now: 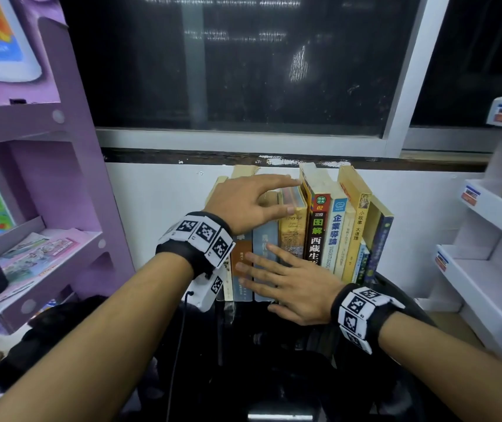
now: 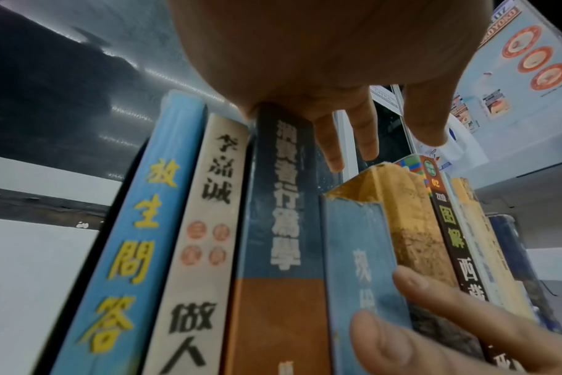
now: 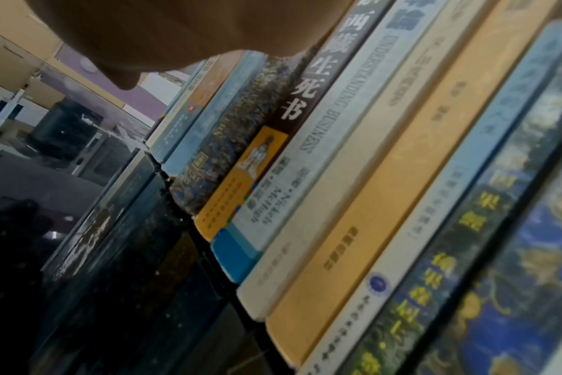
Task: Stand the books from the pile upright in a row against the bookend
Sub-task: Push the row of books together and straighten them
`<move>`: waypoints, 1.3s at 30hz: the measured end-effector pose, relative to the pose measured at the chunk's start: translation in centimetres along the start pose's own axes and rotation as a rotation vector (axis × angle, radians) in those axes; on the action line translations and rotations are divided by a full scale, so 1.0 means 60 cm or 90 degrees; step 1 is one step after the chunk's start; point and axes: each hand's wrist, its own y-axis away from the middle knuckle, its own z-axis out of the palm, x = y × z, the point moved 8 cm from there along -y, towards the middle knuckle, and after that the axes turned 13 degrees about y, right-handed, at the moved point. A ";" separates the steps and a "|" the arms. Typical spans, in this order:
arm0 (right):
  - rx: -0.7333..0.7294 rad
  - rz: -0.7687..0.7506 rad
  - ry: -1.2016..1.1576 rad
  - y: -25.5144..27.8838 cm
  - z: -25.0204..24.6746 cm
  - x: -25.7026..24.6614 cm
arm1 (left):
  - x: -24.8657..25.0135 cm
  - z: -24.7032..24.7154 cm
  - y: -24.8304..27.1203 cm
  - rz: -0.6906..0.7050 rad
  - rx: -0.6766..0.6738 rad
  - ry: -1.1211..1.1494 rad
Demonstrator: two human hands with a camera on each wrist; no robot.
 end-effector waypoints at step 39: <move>0.032 0.004 0.054 -0.024 0.044 0.009 | -0.007 0.028 -0.015 0.101 -0.025 -0.222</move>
